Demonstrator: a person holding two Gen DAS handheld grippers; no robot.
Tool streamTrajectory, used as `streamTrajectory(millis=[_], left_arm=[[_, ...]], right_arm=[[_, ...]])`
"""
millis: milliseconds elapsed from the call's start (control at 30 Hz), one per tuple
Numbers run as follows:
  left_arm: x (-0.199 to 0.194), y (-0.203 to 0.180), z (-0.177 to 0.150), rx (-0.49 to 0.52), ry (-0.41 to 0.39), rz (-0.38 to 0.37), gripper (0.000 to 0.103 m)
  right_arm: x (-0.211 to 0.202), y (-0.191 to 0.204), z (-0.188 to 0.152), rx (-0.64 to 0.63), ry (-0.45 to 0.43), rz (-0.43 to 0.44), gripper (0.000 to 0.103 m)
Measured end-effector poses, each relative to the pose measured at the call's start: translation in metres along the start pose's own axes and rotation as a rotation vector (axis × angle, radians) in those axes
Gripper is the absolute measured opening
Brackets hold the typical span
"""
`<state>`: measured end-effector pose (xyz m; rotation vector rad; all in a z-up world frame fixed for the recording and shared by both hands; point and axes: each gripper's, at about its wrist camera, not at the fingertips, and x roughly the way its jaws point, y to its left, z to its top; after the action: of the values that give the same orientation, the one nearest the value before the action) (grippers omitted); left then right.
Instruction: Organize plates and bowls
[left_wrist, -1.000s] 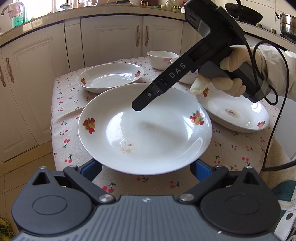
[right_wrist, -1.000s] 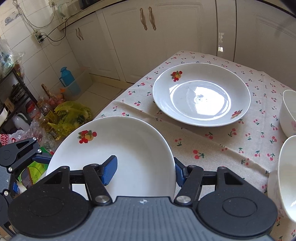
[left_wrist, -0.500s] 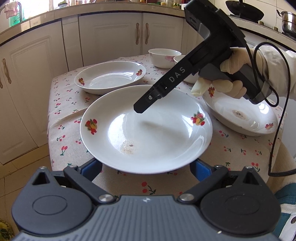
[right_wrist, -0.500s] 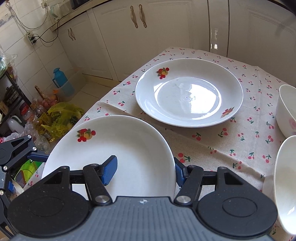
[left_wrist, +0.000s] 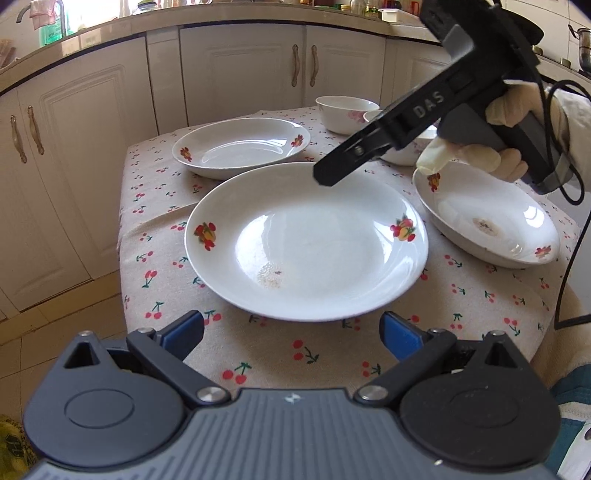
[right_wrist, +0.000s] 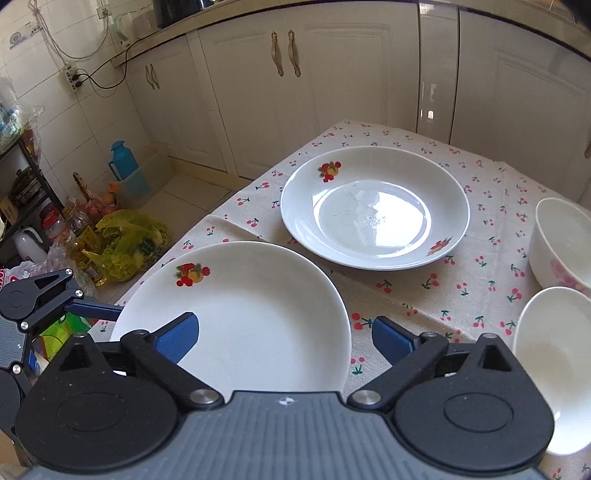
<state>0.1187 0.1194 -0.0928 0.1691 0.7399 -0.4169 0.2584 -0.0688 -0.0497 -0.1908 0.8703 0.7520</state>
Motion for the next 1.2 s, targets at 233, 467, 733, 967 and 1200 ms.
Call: streamTrajectory(millis=[233,467,733,967,1200], left_arm=[[-0.027,-0.011,-0.003,-0.061,-0.029,0.039,0.101],[-0.045,-0.039,-0.004,-0.114,-0.067,0.065,0.101],[-0.053,-0.072,0.000,-0.195,-0.127,0.087,0.101],[-0.047,-0.096,0.004,-0.182,-0.118,0.059,0.101],[-0.044,-0.108,0.010,-0.152,-0.099,0.044,0.101]], right_arm=[[-0.053,0.014,-0.025,-0.042,-0.060,-0.053,0.103],[-0.097,0.025,-0.074,-0.038,-0.103,-0.123,0.103],[-0.135,0.024,-0.138,0.012,-0.133,-0.204,0.103],[-0.152,0.021,-0.179,0.053,-0.141,-0.257,0.103],[-0.148,0.012,-0.208,0.086,-0.107,-0.277,0.103]])
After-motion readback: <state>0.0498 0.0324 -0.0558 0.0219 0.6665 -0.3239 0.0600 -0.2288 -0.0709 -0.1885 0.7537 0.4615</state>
